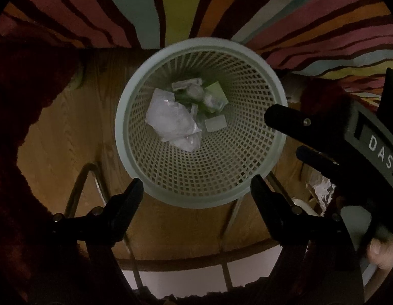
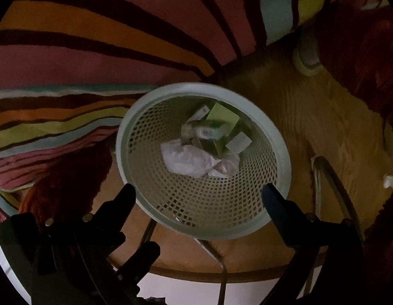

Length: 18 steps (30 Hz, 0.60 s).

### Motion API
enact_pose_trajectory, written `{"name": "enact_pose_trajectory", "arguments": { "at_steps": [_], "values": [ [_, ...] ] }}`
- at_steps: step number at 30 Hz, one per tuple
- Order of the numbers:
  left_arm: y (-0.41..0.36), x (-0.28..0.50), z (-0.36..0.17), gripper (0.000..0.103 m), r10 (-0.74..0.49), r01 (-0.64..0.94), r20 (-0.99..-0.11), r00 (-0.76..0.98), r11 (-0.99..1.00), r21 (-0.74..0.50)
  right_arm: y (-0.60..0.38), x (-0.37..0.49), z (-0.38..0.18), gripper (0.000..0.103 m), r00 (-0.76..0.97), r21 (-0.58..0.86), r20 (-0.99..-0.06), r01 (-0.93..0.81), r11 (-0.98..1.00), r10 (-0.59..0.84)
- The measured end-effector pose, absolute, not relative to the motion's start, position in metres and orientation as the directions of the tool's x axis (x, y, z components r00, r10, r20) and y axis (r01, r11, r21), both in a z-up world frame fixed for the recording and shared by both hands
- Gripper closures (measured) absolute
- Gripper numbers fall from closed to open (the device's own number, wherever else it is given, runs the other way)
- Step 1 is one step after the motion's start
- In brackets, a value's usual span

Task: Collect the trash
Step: 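Raise both tools back toward the crumpled paper balls on the bed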

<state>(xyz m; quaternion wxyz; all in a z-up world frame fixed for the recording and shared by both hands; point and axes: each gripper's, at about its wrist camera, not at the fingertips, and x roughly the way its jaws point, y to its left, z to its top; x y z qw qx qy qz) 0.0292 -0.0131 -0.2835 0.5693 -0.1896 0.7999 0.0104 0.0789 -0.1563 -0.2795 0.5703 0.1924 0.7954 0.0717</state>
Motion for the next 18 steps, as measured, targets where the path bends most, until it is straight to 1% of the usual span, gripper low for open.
{"name": "enact_pose_trajectory", "arguments": {
  "at_steps": [6,11,15,18],
  "values": [
    [-0.006,0.027,-0.264,0.019,-0.289,-0.319,-0.931,-0.223,0.924,-0.211,-0.154,0.075,-0.245,0.008,-0.201,0.366,-0.898,0.155,0.917,0.393],
    [0.007,0.027,-0.241,0.019,-0.281,-0.33,-0.949,-0.146,0.918,-0.221,-0.161,0.075,-0.202,0.008,-0.105,0.385,-0.915,0.068,0.921,0.39],
    [0.008,0.026,-0.213,0.019,-0.22,-0.277,-0.974,-0.061,0.941,-0.195,-0.172,0.078,-0.165,0.008,0.029,0.363,-0.932,0.013,0.932,0.362],
    [0.009,0.029,-0.192,0.019,-0.157,-0.238,-0.987,0.02,0.958,-0.157,-0.18,0.084,-0.133,0.008,0.154,0.347,-0.925,-0.035,0.937,0.348]
  ]
}}
